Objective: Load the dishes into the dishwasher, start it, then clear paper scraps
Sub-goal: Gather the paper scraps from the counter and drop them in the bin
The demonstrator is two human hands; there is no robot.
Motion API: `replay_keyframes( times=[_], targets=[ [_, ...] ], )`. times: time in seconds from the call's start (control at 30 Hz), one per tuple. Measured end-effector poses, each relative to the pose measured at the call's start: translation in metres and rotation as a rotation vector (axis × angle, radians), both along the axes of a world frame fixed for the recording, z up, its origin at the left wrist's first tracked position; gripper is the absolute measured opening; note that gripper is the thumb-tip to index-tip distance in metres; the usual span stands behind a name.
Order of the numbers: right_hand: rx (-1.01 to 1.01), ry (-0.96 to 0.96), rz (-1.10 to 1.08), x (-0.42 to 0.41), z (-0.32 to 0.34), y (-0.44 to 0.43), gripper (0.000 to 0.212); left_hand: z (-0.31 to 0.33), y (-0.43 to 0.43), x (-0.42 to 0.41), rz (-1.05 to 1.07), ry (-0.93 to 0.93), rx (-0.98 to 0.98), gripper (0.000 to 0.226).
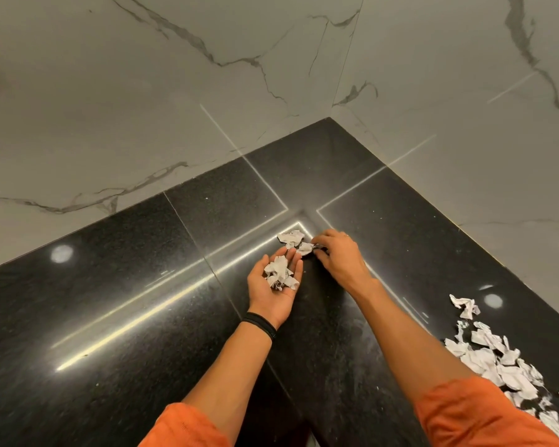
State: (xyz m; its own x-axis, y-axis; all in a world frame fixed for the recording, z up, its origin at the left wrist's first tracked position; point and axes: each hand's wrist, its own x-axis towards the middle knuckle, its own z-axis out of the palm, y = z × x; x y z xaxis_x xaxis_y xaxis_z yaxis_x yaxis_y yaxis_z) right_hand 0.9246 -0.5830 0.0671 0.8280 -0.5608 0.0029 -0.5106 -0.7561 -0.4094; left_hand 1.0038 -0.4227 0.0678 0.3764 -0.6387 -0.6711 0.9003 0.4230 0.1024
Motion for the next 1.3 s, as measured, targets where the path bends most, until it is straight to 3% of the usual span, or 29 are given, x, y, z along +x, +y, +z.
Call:
replay_keyframes(
  times=[0.27, 0.4, 0.53, 0.73, 0.97, 1.13, 1.3],
  targets=[
    [0.179, -0.304, -0.333, -0.034, 0.022, 0.03, 0.015, -0.002, 0.001, -0.005, -0.007, -0.037, 0.037, 0.041],
    [0.179, -0.369, -0.257, -0.037, 0.043, 0.068, 0.014, 0.002, -0.002, -0.016, -0.024, -0.056, 0.015, 0.04],
    [0.097, -0.261, -0.14, -0.036, 0.045, 0.099, 0.021, 0.003, -0.003, -0.019, -0.04, -0.036, -0.031, 0.035],
    [0.091, -0.187, -0.135, -0.038, 0.048, 0.103, 0.026, 0.007, 0.004, -0.012, -0.013, -0.061, -0.015, 0.046],
    [0.13, -0.312, -0.101, -0.037, 0.058, 0.099, 0.027, 0.002, 0.002, -0.011, -0.019, -0.056, -0.002, 0.042],
    [0.119, -0.171, 0.087, -0.025, 0.051, 0.11, 0.043, -0.012, 0.004, -0.008, -0.079, -0.05, 0.025, 0.039],
    [0.258, -0.368, -0.106, -0.008, 0.049, 0.081, 0.012, -0.006, 0.011, 0.004, 0.017, -0.037, -0.014, 0.038]
  ],
)
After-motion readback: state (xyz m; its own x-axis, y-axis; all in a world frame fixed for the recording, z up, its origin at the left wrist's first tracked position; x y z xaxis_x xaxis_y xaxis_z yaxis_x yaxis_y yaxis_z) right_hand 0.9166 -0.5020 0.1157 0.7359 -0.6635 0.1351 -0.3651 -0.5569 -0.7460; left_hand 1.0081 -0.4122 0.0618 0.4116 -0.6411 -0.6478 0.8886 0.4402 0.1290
